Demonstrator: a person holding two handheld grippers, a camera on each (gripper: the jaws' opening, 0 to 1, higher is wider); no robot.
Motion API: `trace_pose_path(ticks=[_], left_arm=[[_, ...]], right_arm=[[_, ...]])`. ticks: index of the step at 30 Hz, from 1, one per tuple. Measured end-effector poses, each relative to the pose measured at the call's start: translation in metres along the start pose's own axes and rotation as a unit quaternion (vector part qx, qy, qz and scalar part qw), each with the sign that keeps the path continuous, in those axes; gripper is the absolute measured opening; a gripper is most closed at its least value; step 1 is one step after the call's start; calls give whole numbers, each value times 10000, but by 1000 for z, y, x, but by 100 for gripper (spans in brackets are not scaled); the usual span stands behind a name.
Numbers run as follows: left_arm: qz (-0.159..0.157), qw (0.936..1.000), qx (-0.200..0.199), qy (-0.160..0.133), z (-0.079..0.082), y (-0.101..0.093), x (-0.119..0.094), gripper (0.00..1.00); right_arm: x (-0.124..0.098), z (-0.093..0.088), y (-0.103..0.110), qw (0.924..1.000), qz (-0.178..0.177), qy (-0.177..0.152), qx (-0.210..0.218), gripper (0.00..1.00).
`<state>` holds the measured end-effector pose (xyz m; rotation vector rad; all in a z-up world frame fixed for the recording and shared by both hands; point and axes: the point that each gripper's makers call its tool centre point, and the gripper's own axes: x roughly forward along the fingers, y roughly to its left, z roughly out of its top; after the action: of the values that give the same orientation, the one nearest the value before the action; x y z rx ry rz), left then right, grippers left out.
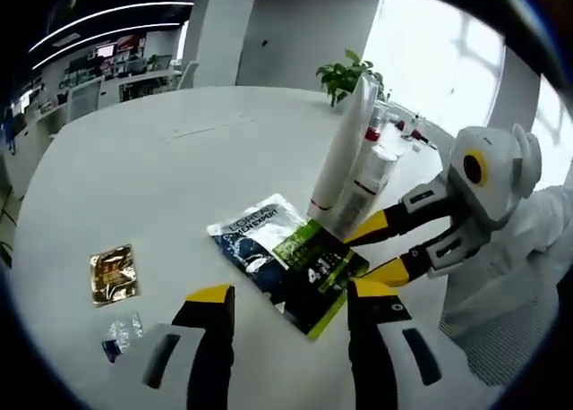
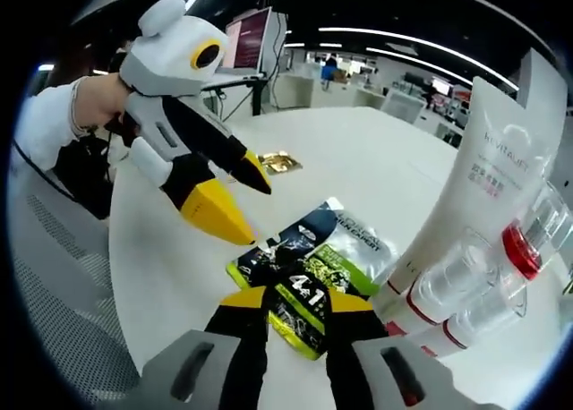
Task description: Arrange the skincare products in the storage area until every visible bottle or jar stands upright without overlapping.
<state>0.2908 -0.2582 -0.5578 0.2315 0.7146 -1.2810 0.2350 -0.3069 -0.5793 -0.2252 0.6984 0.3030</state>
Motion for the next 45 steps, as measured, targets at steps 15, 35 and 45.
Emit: trace_pose_path(ticks=[15, 35, 45], left_arm=[[82, 9996, 26, -257, 6, -19, -40, 65], [391, 9979, 251, -454, 9, -33, -89, 96], [533, 9979, 108, -345, -5, -30, -100, 99]], right_arm=[[-43, 18, 8, 9996, -24, -252, -101, 37], [-89, 16, 2, 9977, -453, -470, 163, 100], [-99, 12, -2, 9968, -539, -511, 300, 100]])
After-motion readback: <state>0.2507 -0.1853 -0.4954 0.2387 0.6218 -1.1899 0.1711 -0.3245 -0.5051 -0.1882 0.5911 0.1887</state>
